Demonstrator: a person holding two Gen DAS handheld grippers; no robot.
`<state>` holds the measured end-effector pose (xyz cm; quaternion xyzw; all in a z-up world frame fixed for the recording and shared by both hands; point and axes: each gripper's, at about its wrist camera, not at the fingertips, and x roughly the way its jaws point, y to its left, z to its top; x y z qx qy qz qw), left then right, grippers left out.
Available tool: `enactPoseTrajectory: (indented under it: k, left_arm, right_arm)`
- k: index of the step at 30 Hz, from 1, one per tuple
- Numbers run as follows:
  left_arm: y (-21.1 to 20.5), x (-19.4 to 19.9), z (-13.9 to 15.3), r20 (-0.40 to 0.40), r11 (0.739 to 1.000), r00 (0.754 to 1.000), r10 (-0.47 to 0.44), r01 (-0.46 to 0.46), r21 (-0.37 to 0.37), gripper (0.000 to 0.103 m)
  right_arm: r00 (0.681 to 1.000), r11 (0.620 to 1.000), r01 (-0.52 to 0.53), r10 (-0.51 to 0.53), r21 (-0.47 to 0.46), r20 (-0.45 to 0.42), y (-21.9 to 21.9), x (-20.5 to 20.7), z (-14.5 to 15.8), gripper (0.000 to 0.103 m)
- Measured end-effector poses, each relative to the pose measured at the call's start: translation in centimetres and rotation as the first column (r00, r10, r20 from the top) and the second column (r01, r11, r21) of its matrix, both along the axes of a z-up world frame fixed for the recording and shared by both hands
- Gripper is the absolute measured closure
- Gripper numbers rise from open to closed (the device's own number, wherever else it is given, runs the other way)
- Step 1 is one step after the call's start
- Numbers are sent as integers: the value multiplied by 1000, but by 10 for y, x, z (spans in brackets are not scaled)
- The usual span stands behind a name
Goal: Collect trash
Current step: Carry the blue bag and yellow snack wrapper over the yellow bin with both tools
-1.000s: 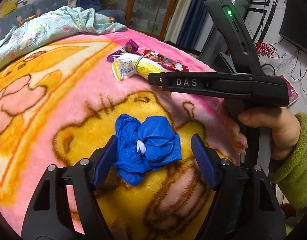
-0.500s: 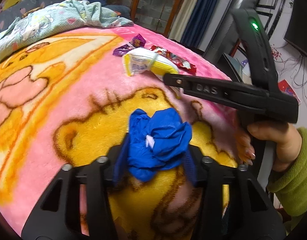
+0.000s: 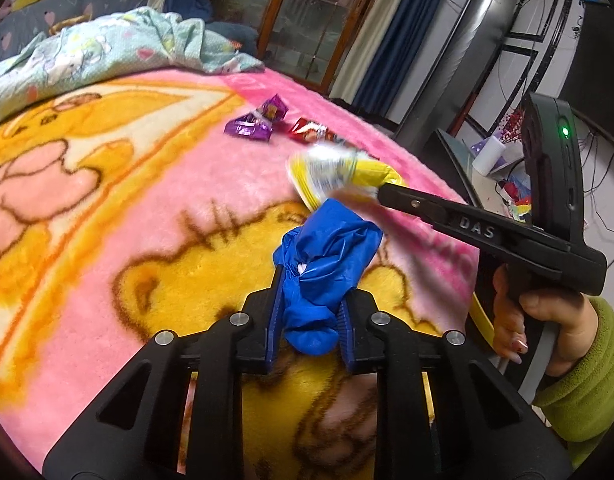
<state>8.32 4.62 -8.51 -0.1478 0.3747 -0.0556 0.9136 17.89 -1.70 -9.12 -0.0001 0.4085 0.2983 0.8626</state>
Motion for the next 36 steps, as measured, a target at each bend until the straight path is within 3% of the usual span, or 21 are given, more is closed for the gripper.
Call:
enactPoseTrajectory:
  k: [16, 36]
  left_arm:
    - [-21, 1, 32, 84, 999, 996, -32, 31, 15, 87]
    - [-54, 10, 51, 138, 996, 986, -92, 89, 27, 87]
  right_arm:
    - [995, 996, 85, -85, 8, 44, -53, -5, 25, 90]
    - [977, 981, 194, -193, 2, 88, -122, -24, 39, 90]
